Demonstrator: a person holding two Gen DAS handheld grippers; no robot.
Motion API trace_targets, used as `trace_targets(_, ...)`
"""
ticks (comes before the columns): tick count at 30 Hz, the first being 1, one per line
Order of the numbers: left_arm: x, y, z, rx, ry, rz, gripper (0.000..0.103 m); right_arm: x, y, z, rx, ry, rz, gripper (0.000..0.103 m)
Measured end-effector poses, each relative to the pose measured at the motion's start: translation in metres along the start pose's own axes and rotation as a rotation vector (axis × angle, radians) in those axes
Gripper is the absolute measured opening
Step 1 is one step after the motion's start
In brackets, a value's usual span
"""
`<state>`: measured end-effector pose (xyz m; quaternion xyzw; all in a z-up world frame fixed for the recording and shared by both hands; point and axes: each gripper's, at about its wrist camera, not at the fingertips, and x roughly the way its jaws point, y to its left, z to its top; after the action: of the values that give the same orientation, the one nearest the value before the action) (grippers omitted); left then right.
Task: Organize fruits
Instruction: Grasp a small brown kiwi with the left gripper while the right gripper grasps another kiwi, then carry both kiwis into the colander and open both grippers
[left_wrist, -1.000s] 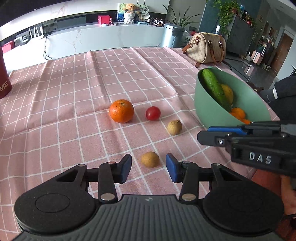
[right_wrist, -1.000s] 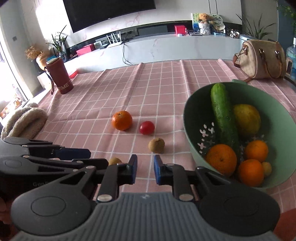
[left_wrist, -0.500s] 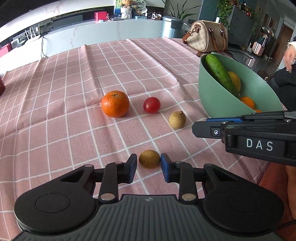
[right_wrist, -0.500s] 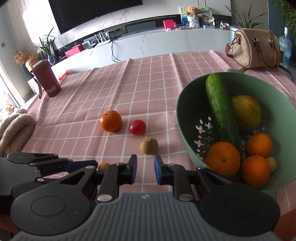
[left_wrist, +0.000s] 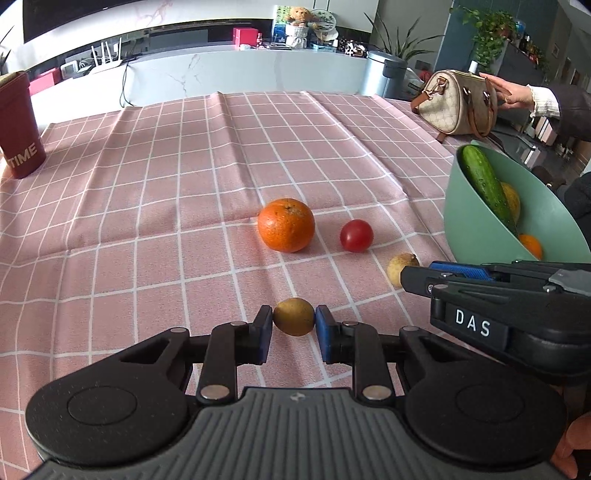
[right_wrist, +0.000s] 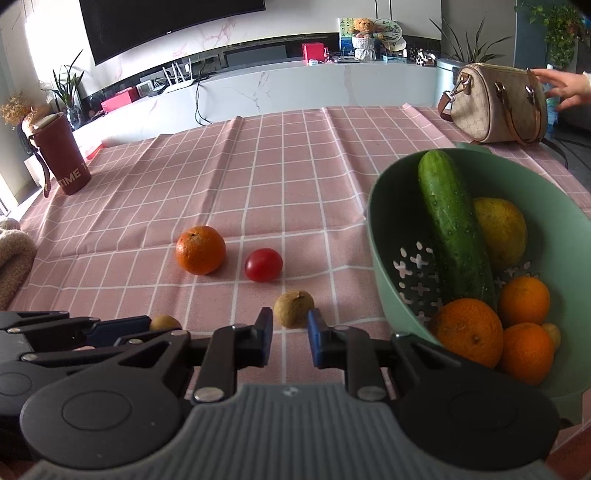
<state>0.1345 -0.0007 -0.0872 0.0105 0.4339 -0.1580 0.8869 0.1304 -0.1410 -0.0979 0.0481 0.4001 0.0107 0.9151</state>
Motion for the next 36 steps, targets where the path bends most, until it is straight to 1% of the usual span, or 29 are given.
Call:
trace_targets(2,0.0,0.003,0.001,-0.014,-0.002,0.003,0.028,0.003,0.007,-0.001,-0.034,-0.012,-0.037,0.017)
trace_targets(5,0.003,0.007,0.002,-0.03,0.005,0.003,0.028,0.006,0.011,-0.001,-0.054,-0.016,-0.061,0.017)
trace_targets(9,0.006,0.01,0.003,-0.044,0.013,0.005,0.028,0.013,0.01,0.001,-0.051,-0.001,-0.06,0.018)
trace_targets(14,0.004,0.014,0.004,-0.067,0.007,-0.014,0.028,0.017,0.014,0.001,-0.067,0.0,-0.072,0.021)
trace_targets(20,0.006,0.012,0.004,-0.053,0.023,-0.017,0.028,0.021,0.018,0.001,-0.078,-0.005,-0.086,0.021)
trace_targets(25,0.01,0.018,0.005,-0.086,0.046,-0.029,0.03,0.027,0.016,0.002,-0.069,0.017,-0.088,0.021)
trace_targets(30,0.007,0.016,0.004,-0.083,0.036,-0.011,0.028,0.024,0.013,0.003,-0.054,0.01,-0.06,0.021)
trace_targets(33,-0.002,0.016,0.004,-0.095,0.012,-0.004,0.028,0.014,0.011,0.005,-0.045,-0.013,-0.01,0.021)
trace_targets(36,-0.014,0.014,0.007,-0.125,0.002,0.012,0.028,0.001,0.01,0.009,-0.048,-0.007,0.056,0.021)
